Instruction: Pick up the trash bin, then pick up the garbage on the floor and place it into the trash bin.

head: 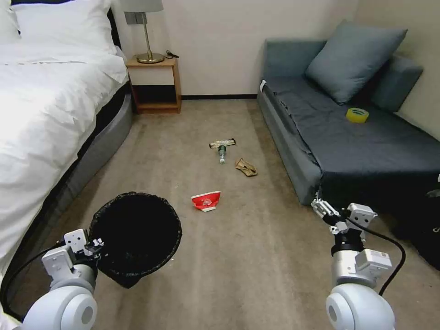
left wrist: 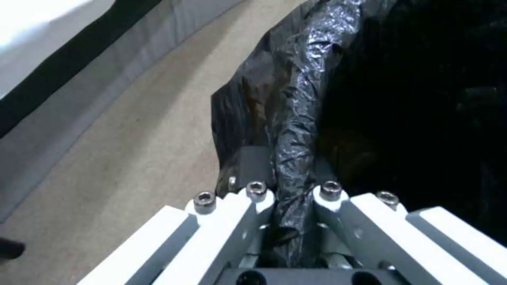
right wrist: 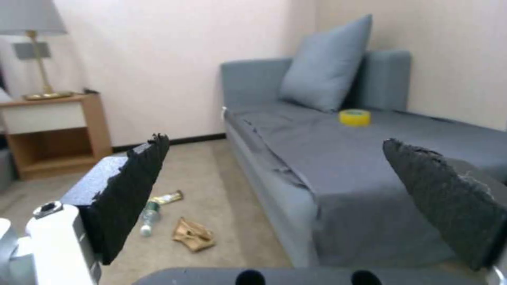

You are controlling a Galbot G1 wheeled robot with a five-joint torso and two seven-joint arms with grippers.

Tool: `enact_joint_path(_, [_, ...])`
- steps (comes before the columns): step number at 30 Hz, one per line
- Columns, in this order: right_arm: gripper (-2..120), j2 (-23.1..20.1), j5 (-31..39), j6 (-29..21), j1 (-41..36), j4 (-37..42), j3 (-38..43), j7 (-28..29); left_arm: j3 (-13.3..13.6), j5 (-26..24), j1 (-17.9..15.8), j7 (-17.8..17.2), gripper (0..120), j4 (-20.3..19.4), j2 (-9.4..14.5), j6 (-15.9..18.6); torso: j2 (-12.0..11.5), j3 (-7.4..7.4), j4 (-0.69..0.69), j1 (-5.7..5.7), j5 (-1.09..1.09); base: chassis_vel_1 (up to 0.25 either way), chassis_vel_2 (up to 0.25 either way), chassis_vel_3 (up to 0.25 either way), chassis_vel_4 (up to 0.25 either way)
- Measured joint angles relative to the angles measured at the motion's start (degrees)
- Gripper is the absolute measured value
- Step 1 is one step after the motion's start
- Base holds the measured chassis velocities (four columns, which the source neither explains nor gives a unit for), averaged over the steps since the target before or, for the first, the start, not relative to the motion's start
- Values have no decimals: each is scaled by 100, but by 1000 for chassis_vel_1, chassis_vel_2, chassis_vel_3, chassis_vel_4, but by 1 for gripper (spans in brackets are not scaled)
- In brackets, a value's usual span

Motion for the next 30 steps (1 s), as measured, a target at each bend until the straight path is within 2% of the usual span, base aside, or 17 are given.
enact_joint_path(8, [100, 23, -103, 482, -94, -126, -77, -295, -45, 24, 89, 5, 2, -48, -56, -8, 0, 0, 0, 0, 0, 0, 0, 0, 0])
enact_joint_path(17, [100, 33, -125, 513, -134, -107, -122, -357, -154, -19, 108, 11, 2, -84, -52, -10, 1, -1, 0, 0, 0, -45, 46, 52, -45])
enact_joint_path(30, [100, 41, -123, 504, -120, -83, -130, -387, -269, -72, 24, 22, 2, -17, -20, -19, 1, 0, 0, 0, 0, -214, 217, 207, -209])
